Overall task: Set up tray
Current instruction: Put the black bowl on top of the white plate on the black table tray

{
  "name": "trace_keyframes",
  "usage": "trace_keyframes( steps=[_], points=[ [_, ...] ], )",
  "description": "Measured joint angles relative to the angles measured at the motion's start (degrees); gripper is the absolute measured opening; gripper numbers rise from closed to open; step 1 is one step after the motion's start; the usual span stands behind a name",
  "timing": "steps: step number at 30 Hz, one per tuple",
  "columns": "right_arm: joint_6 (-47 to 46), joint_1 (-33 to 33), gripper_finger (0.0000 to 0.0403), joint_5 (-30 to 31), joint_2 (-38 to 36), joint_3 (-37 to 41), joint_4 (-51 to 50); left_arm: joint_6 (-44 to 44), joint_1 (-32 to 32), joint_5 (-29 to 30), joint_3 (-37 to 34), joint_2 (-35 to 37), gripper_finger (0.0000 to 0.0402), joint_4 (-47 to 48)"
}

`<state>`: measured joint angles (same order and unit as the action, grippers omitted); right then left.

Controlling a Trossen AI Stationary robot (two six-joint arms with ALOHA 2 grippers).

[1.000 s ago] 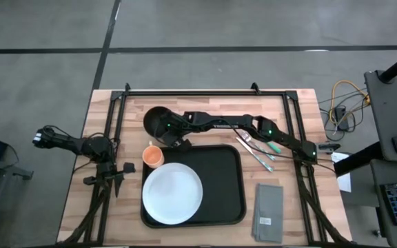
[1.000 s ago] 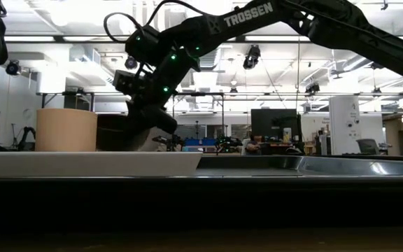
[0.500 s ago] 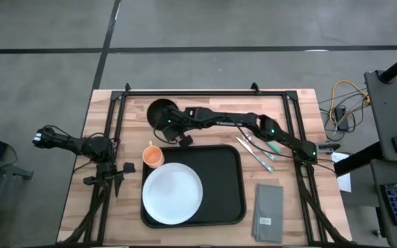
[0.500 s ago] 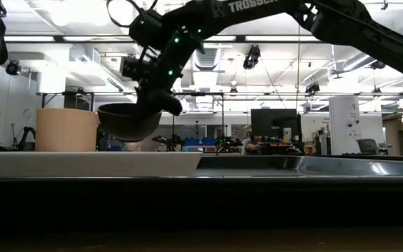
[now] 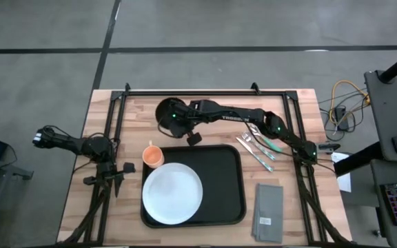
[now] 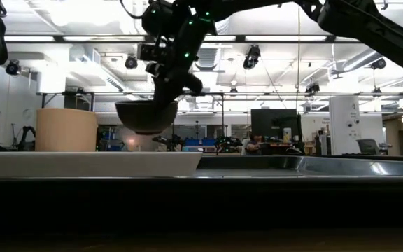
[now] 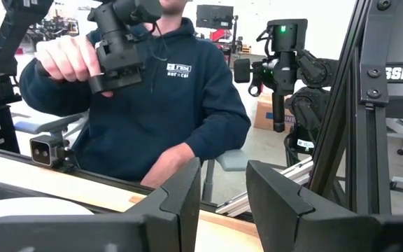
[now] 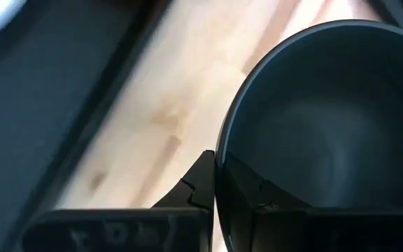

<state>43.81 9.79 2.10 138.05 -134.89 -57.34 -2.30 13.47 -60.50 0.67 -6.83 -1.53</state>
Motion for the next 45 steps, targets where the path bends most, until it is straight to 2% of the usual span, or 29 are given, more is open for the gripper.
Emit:
trace_keyframes(
  steps=[2, 8, 14, 22, 36, 41, 45],
  points=[
    [-0.71, 0.03, 0.0009, -2.04, -0.04, 0.04, -0.87, 0.01, 0.00, 0.00, 0.00, 0.00, 0.0098, 0.01],
    [-0.97, -0.04, 0.0009, -2.12, -0.63, 0.24, -2.51, 0.01, 0.00, 0.00, 0.00, 0.00, 0.0098, 0.00],
    [-3.19, -0.27, 0.0009, -2.13, -4.20, 0.31, -4.72, 0.00, -0.01, 0.01, 0.00, 0.00, 0.0098, 0.01],
    [-6.37, -4.75, 0.0008, -2.15, -9.10, 2.15, -5.74, 0.00, 0.00, 0.01, 0.00, 0.00, 0.0098, 0.01],
    [-8.49, -15.18, 0.0008, -2.27, -18.55, 14.88, 0.05, 0.02, 0.00, -0.01, 0.00, -0.02, 0.0098, 0.01],
    [-7.69, -17.07, 0.0008, -6.89, -20.17, 20.31, 2.02, 0.02, -0.01, 0.01, 0.00, 0.00, 0.0098, 0.01],
    [-7.53, -18.76, 0.0008, -8.22, -21.00, 22.98, 5.46, 0.00, -0.01, 0.01, 0.00, -0.02, 0.0098, 0.01]
  ],
)
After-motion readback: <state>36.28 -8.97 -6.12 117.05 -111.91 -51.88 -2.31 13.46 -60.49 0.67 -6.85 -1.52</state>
